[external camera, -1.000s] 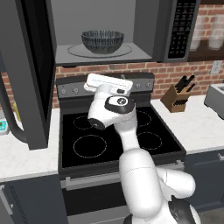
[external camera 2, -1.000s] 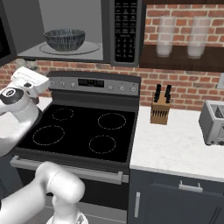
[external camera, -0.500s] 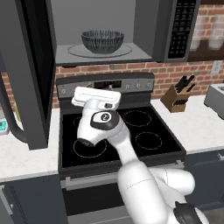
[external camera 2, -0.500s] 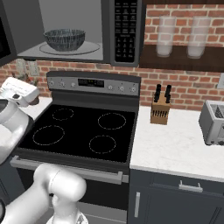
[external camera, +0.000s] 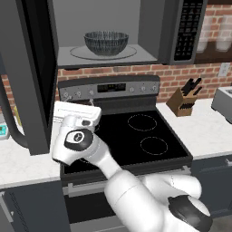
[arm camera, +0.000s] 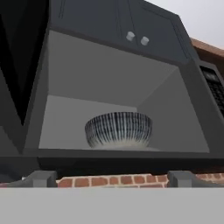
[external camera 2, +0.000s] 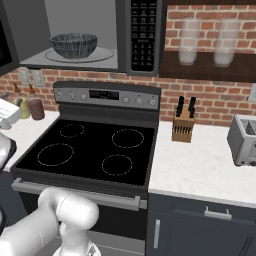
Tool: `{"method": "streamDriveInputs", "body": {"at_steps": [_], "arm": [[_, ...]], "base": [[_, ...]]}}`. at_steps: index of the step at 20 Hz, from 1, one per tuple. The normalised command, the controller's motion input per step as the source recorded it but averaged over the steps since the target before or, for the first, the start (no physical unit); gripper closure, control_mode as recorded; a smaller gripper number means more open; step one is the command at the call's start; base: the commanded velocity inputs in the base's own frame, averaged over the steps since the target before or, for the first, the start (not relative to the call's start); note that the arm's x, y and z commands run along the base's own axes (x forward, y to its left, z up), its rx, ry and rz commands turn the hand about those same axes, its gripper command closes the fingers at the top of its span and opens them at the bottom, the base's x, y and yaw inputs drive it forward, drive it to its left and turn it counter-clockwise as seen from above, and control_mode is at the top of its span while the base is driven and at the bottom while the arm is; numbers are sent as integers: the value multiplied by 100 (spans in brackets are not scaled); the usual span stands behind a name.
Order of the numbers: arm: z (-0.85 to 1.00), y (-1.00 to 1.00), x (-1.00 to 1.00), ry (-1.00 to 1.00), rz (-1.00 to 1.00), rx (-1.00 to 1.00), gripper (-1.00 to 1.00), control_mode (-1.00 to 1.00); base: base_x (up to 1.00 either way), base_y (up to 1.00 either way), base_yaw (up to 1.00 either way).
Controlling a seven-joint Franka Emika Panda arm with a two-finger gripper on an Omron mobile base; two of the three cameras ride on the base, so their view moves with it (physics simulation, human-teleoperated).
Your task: Open the microwave, place the bowl with waffle inside the microwave, then close the microwave door and turn it on.
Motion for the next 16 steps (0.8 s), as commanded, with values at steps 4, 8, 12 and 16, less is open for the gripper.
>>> {"method": "streamDriveInputs", "body": {"at_steps": [4,8,12,16], "arm": [[-42,61,0,-12,0,0,-100,-100],[-29,67,0,-19,0,0,-100,-100],[-2,58,-12,-28,0,0,-100,-100],[0,61,-22,-28,0,0,-100,-100]], "base": [[0,0,0],[0,0,0],[0,0,0],[0,0,0]]}}
